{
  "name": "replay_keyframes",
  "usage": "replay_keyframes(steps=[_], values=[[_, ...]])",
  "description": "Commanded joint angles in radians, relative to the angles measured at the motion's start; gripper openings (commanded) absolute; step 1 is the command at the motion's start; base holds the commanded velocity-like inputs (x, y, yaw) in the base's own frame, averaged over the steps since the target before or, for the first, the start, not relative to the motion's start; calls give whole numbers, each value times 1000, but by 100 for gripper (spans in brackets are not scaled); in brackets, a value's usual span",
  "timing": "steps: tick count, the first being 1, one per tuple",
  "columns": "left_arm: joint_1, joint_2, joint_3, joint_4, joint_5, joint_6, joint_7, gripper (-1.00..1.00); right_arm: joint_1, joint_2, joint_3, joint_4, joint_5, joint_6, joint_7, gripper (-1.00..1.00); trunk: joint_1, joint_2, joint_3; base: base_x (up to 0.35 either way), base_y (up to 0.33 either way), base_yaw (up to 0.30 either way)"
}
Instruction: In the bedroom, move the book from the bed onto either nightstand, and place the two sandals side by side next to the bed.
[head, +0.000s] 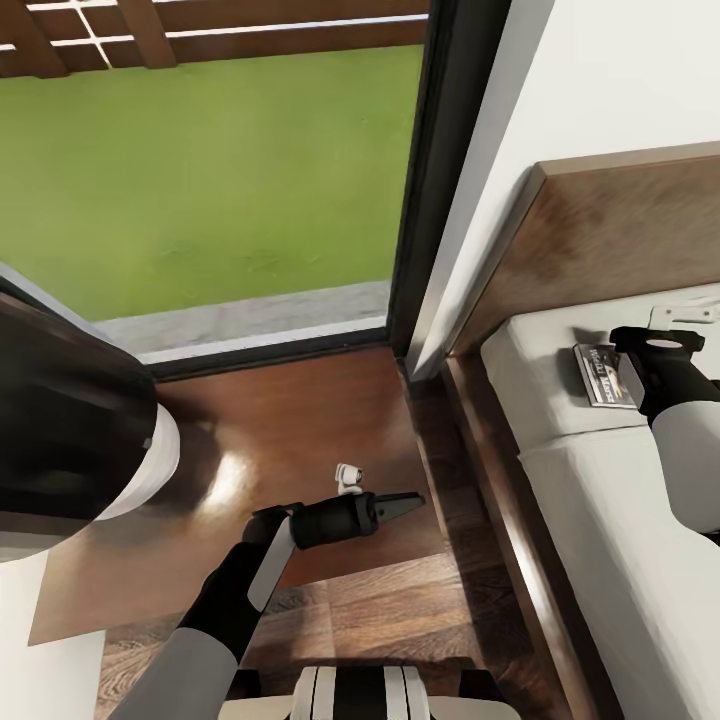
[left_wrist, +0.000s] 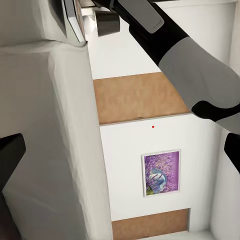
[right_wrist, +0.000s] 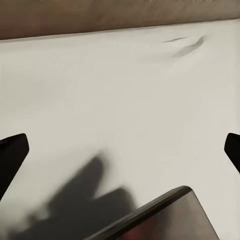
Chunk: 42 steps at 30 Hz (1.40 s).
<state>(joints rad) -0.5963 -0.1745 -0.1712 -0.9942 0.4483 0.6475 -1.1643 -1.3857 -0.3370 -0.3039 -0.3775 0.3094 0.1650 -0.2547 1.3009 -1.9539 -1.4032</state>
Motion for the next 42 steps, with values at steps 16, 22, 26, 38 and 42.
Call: replay_keyframes(steps=[16,22,26,38,42], values=[[0,0,-1,0,6,9,0,100,0,1,-6,1,7,10,2,100,0,0,-1,-28,0,0],[0,0,-1,0,6,9,0,100,0,1,-6,1,7,10,2,100,0,0,-1,-134,0,0],[0,0,-1,0,6,9,0,100,0,1,-6,2,7,10,2,100,0,0,-1,-12,0,0],[0,0,-1,0,6,9,0,100,0,0,-6,2,7,10,2,100,0,0,-1,-126,0,0],[0,0,-1,0,6,9,0,100,0,1,-6,2,7,10,2,100,0,0,-1,-52,0,0]])
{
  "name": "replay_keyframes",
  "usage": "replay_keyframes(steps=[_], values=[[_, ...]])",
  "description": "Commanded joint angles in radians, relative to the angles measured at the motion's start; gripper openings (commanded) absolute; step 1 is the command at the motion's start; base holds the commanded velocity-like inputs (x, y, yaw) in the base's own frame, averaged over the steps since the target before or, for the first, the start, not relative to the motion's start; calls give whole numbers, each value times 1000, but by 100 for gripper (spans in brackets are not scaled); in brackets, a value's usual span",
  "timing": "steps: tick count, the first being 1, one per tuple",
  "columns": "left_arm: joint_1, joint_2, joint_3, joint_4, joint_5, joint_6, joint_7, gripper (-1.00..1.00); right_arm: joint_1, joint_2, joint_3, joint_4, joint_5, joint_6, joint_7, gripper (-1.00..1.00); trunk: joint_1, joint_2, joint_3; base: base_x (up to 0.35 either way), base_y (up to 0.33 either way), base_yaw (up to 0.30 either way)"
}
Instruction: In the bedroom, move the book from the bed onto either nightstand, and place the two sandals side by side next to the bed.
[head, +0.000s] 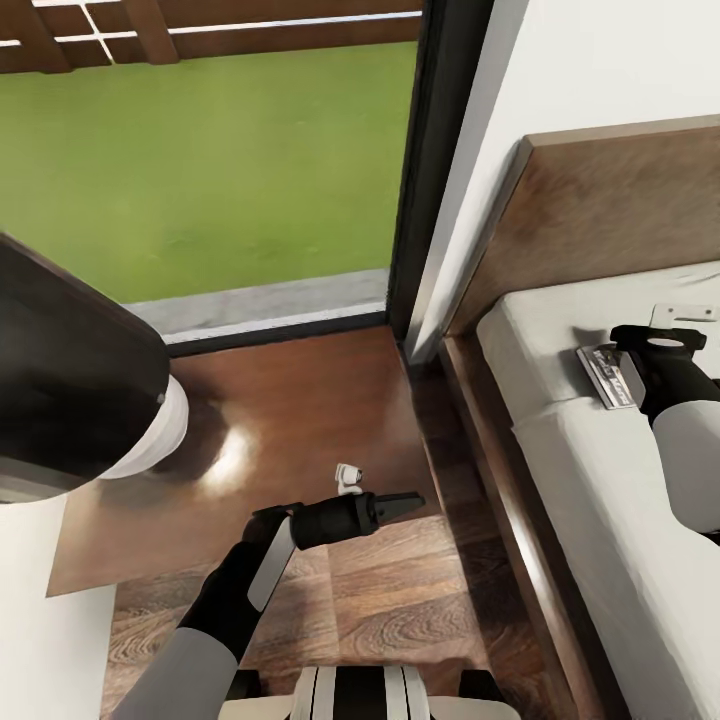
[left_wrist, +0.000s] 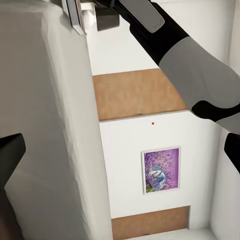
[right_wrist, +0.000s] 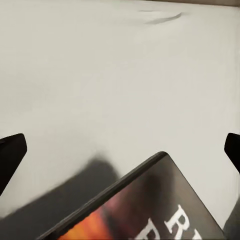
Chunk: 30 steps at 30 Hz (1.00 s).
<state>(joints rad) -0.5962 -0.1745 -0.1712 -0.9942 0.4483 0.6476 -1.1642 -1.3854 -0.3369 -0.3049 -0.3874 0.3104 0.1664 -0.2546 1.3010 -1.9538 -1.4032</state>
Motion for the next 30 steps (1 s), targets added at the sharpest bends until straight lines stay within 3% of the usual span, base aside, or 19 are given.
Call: replay_keyframes(steps=[1,30], values=[[0,0,-1,0,6,9,0,100,0,1,-5,12,6,8,1,100,0,0,-1,-18,0,0],[-1,0,-1,0,5,9,0,100,0,-1,-5,13,6,9,1,100,0,0,-1,-36,0,0]])
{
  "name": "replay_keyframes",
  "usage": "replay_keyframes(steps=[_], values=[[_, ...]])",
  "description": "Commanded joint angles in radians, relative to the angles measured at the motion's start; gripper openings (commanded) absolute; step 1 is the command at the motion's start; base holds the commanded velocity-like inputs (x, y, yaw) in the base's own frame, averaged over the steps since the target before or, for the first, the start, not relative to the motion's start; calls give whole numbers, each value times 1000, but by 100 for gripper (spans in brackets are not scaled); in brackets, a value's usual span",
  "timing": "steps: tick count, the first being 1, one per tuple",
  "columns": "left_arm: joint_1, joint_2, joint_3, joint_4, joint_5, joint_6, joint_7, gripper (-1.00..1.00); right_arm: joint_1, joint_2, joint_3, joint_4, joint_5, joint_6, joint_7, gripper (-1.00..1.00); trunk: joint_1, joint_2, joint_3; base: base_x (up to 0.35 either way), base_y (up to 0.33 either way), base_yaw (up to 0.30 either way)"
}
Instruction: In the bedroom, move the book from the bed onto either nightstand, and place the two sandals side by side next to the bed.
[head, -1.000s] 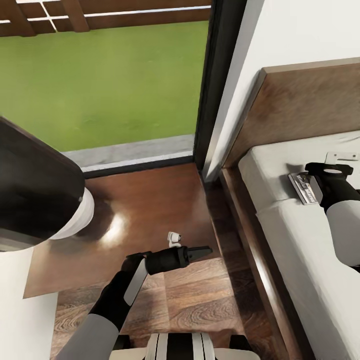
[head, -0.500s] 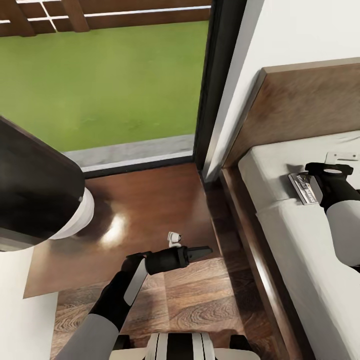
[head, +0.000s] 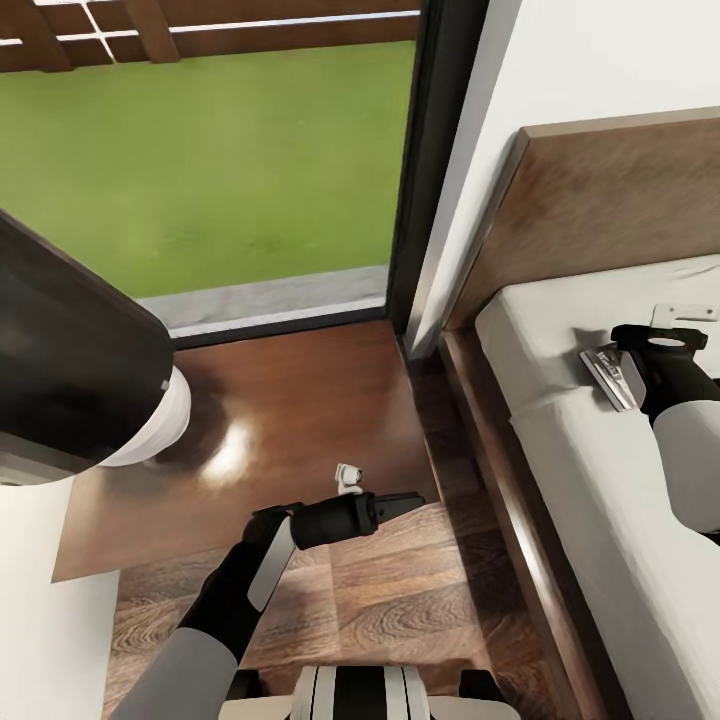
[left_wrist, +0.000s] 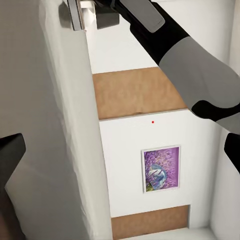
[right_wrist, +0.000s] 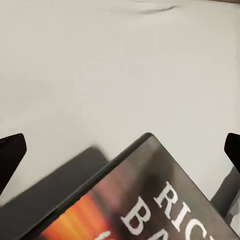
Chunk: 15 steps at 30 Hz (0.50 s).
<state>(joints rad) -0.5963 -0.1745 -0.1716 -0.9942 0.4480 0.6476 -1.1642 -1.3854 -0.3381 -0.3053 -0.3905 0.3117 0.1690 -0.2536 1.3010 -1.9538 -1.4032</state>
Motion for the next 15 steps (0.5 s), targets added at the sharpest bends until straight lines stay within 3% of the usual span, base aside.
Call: replay_keyframes(steps=[1,15], values=[[0,0,-1,0,6,9,0,100,0,1,-5,16,4,6,0,100,0,0,-1,-4,0,0],[0,0,-1,0,6,9,0,100,0,1,-5,16,4,7,0,100,0,0,-1,0,0,0]])
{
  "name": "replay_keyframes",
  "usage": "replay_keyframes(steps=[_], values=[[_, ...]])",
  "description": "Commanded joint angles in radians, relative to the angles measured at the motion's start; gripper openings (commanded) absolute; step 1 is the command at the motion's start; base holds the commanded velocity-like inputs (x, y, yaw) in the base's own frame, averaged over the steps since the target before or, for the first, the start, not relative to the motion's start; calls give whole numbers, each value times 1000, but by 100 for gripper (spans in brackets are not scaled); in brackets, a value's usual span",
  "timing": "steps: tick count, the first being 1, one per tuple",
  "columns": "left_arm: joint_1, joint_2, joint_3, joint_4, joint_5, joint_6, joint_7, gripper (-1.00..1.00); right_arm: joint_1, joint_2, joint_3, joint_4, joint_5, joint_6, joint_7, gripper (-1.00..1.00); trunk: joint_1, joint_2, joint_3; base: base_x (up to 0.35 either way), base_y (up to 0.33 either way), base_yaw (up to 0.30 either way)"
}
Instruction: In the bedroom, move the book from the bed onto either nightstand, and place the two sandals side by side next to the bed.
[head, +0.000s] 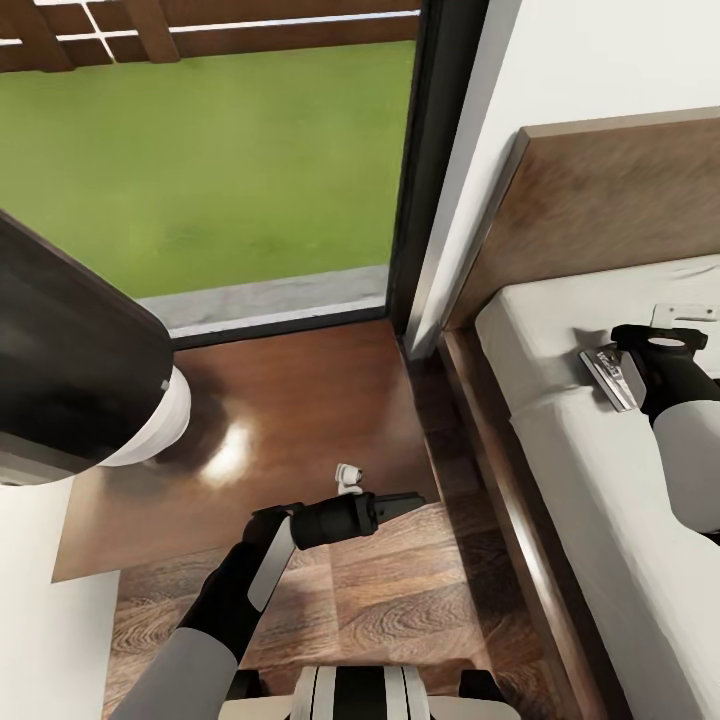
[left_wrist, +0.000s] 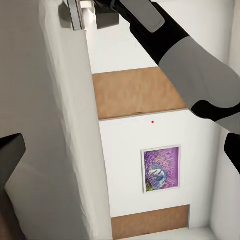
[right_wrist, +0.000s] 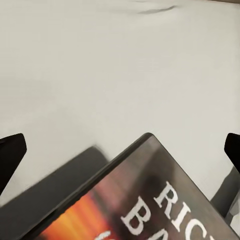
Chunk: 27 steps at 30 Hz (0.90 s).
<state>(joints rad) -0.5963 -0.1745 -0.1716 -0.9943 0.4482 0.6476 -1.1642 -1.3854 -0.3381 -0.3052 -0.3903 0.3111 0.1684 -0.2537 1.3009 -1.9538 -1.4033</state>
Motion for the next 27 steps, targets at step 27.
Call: replay_keyframes(steps=[27], values=[[0,0,-2,0,4,9,-2,100,0,1,-3,-2,5,6,1,100,-54,98,43,0,0,0]])
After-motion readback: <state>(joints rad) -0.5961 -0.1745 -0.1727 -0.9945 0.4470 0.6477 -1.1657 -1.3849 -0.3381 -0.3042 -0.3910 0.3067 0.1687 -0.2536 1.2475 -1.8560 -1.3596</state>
